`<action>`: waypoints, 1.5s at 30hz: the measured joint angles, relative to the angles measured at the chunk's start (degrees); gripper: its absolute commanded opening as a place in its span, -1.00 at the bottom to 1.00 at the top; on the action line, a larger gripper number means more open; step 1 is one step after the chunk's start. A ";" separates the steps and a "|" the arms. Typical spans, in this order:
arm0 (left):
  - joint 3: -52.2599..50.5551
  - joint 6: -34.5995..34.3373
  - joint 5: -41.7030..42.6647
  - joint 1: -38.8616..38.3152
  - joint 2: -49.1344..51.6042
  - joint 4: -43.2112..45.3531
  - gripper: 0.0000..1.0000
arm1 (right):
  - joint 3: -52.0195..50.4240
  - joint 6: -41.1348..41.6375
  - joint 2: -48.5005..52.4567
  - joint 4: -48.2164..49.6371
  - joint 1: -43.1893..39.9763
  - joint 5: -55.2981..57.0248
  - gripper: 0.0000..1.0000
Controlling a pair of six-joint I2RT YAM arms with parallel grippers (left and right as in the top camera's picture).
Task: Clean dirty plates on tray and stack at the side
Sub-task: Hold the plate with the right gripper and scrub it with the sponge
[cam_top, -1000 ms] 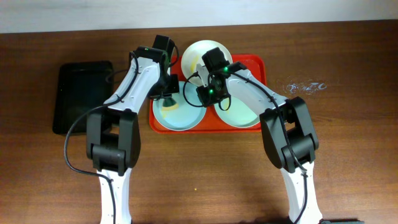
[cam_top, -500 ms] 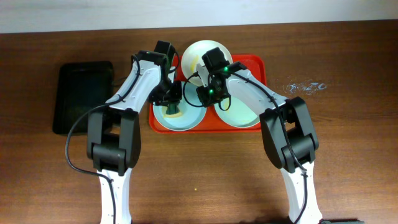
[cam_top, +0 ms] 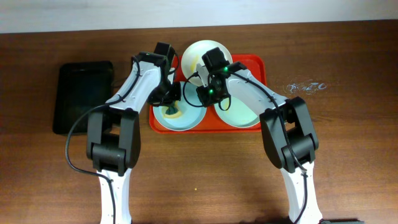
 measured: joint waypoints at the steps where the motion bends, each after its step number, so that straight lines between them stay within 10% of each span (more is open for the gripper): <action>1: -0.44 -0.15 -1.36 -0.07 0.00 -0.04 -1.00 | 0.00 0.02 0.00 0.00 0.00 0.00 -0.74; 10: 3.58 -0.81 -11.78 -0.04 0.00 -6.05 -1.00 | 0.02 0.04 0.00 0.00 0.00 0.00 -0.74; 22: -1.92 -1.27 -0.13 -2.47 -0.59 2.97 -1.00 | 0.02 0.44 0.00 0.00 -0.04 0.04 -0.74; 35: 3.63 -6.60 -14.32 1.64 -0.70 -7.56 -1.00 | 0.02 0.61 0.00 0.02 -0.04 -0.09 -0.74; 45: -0.61 -5.20 5.49 -1.92 -0.46 1.95 -1.00 | 0.02 0.61 0.00 0.04 -0.04 -0.15 -0.74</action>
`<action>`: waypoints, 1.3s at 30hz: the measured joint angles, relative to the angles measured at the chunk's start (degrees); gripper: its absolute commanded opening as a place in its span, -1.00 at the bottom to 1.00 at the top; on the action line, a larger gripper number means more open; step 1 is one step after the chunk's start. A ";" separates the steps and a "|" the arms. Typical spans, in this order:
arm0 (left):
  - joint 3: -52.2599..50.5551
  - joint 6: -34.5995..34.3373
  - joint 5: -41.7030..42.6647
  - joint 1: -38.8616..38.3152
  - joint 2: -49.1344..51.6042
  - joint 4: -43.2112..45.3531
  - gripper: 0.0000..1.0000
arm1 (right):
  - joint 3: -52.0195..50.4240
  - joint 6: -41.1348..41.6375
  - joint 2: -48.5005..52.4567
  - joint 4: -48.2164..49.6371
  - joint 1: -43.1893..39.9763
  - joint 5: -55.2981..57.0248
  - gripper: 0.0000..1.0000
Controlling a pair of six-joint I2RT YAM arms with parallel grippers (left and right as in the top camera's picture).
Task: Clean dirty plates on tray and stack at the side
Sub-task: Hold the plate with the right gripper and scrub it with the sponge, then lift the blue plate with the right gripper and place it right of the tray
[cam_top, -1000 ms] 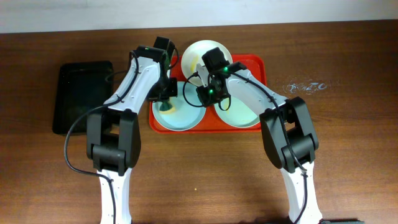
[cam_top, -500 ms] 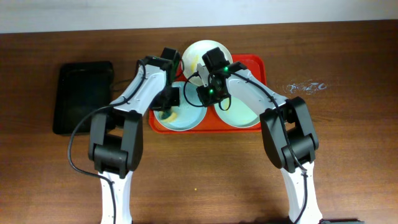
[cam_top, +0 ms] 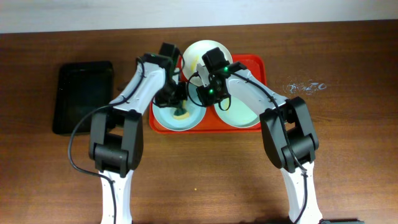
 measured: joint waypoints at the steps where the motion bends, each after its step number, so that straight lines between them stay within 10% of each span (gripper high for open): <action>1: -1.25 0.00 0.24 -0.44 0.00 1.62 -1.00 | 0.00 0.04 0.00 -0.04 -0.04 0.04 -0.74; 23: 0.57 -3.48 -11.47 8.85 -10.45 -4.87 -1.00 | 2.21 2.93 -0.46 -5.79 0.07 2.40 -0.92; 31: 0.79 -3.67 -7.10 17.20 -17.94 -5.16 -1.00 | 19.02 0.79 -4.48 -21.20 5.03 31.63 -0.92; 39: 0.79 -3.15 -7.80 26.18 -18.10 -8.33 -1.00 | 24.68 -12.46 -4.94 -15.58 21.00 69.88 -0.92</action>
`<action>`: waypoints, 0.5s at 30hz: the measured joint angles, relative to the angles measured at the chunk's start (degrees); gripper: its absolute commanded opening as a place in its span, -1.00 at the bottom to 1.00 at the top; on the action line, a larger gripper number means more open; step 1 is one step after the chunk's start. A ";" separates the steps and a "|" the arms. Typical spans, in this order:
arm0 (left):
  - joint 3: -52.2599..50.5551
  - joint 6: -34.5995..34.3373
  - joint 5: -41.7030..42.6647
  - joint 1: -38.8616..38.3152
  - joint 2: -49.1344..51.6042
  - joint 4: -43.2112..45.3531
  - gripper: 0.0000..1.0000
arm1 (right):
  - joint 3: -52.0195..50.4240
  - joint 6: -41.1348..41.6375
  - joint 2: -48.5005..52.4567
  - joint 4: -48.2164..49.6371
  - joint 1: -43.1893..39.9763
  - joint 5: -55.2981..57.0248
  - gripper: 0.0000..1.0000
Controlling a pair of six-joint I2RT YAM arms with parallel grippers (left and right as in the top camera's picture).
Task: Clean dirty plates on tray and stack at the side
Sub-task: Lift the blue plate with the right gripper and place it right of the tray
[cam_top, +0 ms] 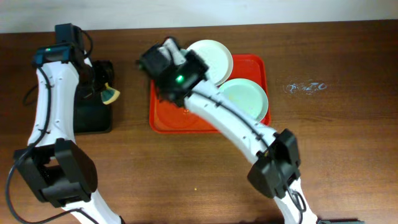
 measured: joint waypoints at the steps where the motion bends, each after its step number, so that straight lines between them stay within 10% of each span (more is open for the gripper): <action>1: 0.00 0.00 -0.33 0.87 0.00 -0.37 -1.00 | 0.00 -3.13 0.00 1.95 1.57 4.15 -0.92; 8: 0.00 0.11 -1.33 2.25 0.00 -0.79 -1.00 | 0.09 -21.42 -0.02 13.97 5.66 20.00 -0.92; 15: 0.00 0.15 -1.88 2.27 0.00 -1.01 -1.00 | 0.55 -16.68 -0.09 6.23 5.35 15.80 -0.92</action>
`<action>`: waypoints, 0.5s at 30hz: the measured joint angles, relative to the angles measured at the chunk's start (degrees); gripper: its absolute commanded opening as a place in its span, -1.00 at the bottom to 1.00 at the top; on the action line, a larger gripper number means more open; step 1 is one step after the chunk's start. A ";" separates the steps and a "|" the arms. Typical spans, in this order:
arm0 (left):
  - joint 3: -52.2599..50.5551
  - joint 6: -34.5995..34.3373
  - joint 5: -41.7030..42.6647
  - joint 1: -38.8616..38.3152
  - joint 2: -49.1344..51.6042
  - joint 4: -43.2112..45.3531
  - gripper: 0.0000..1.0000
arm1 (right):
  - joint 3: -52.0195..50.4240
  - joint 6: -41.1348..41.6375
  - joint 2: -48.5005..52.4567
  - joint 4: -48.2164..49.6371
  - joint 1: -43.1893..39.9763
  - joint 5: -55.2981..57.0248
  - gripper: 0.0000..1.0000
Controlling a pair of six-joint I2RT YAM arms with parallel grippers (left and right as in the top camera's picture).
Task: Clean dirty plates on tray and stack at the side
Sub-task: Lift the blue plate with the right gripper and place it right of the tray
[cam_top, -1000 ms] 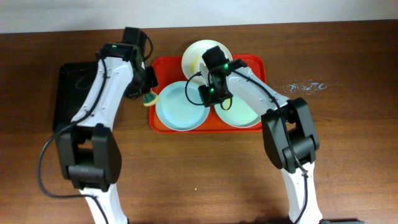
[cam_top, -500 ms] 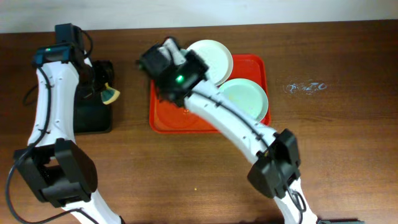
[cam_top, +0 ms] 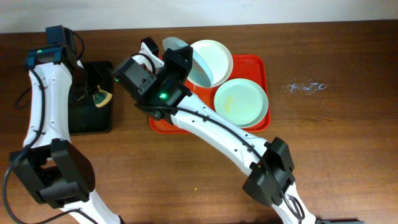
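Observation:
My right gripper [cam_top: 163,53] is raised over the back left corner of the red tray [cam_top: 163,122], shut on the rim of a light blue plate [cam_top: 194,67] that hangs tilted. A cream plate [cam_top: 217,53] lies at the back of the tray, and a pale green plate [cam_top: 241,102] on its right. Far to the left, my left gripper [cam_top: 97,94] is shut on a yellow-green sponge [cam_top: 101,98] over the black tray [cam_top: 87,121].
The right arm reaches across the front and left of the red tray, hiding part of it. Bare brown table lies between the two trays. Some white scribbles [cam_top: 305,87] mark the table to the right.
The right arm has shifted a little to the left, and the light blue plate now shows tilted beside the cream plate. The left gripper holds the sponge slightly lower over the black tray.
At first the left gripper pressed the sponge on the light blue plate at the tray's left, with the right gripper at its rim. Later the sponge sat a little further right on it. Then the sponge was over the black tray, and the plate's place showed bare red.

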 measured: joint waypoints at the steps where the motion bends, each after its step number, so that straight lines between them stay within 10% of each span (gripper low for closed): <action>1: 0.00 0.02 -0.07 0.00 0.00 0.00 -1.00 | 0.13 2.75 -0.04 -5.77 -0.66 -7.78 -0.92; 9: 0.00 0.02 -0.07 0.00 0.00 0.00 -1.00 | 1.75 14.19 -0.24 -9.73 -7.63 -15.85 -0.92; 15: 0.00 0.02 -0.07 0.00 0.00 0.04 -1.00 | 5.11 19.54 -8.61 -12.85 -28.70 -63.73 -0.92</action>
